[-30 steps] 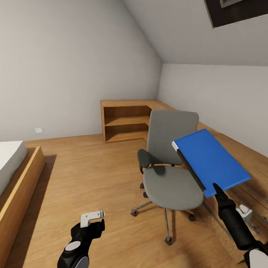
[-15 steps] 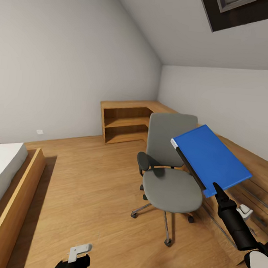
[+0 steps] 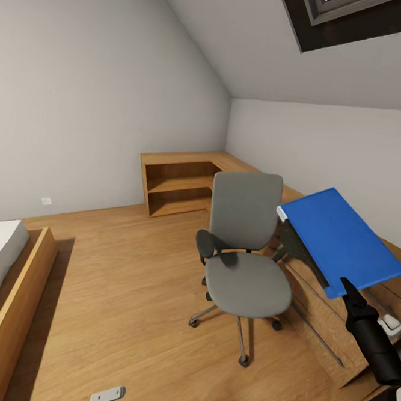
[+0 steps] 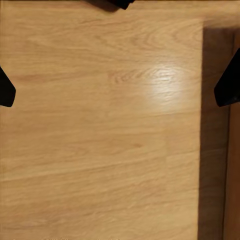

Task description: In the bedroom, organize the workspace by keeping the computer under the desk, ensuring the monitor is on the desk, placing the keyboard on the desk next to the monitor, placing the mouse on the desk next to the keyboard, moving the folder from the swivel chair onto the desk next to the mouse, stacking the notebook on top of the folder with the pen on top of the notebook, and positioning the swivel chair next to the desk.

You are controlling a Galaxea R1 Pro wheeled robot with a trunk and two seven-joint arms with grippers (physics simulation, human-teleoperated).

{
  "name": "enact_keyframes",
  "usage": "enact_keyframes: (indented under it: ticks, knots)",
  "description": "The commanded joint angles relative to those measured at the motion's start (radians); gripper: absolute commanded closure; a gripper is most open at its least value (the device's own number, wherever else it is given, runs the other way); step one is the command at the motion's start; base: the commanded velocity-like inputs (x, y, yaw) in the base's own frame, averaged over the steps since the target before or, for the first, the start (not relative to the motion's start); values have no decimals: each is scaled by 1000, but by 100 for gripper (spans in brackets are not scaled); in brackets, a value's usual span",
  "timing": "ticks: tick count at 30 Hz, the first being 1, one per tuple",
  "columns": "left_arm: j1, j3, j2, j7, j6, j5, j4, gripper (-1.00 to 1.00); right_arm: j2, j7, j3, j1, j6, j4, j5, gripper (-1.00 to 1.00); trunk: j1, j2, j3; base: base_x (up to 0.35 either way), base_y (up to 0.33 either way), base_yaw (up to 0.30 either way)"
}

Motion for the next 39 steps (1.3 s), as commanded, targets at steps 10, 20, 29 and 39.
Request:
enact_keyframes:
  ticks: [10, 20, 29, 39]
  knots:
    - [-1, -5, -2, 7, -43, 1, 43, -100, 3, -3, 45, 6, 6, -2, -84, 100, -39, 70, 30, -141, -31, 0]
    - [-1, -9, -4, 7, -64, 0, 65, -100, -14, -53, 45, 6, 5, -2, -82, 100, -77, 140, 59, -235, -53, -99]
    - [-1, -10, -5, 7, -65, 1, 76, -100, -90, -270, 52, 6, 7, -2, -88, 100, -111, 203, 81, -16, -4, -225]
    - [-1, -10, -23, 7, -66, -2, 107, -100, -115, -292, 52, 6, 6, -2, -89, 100, -150, 273, 108, 0, 0, -250]
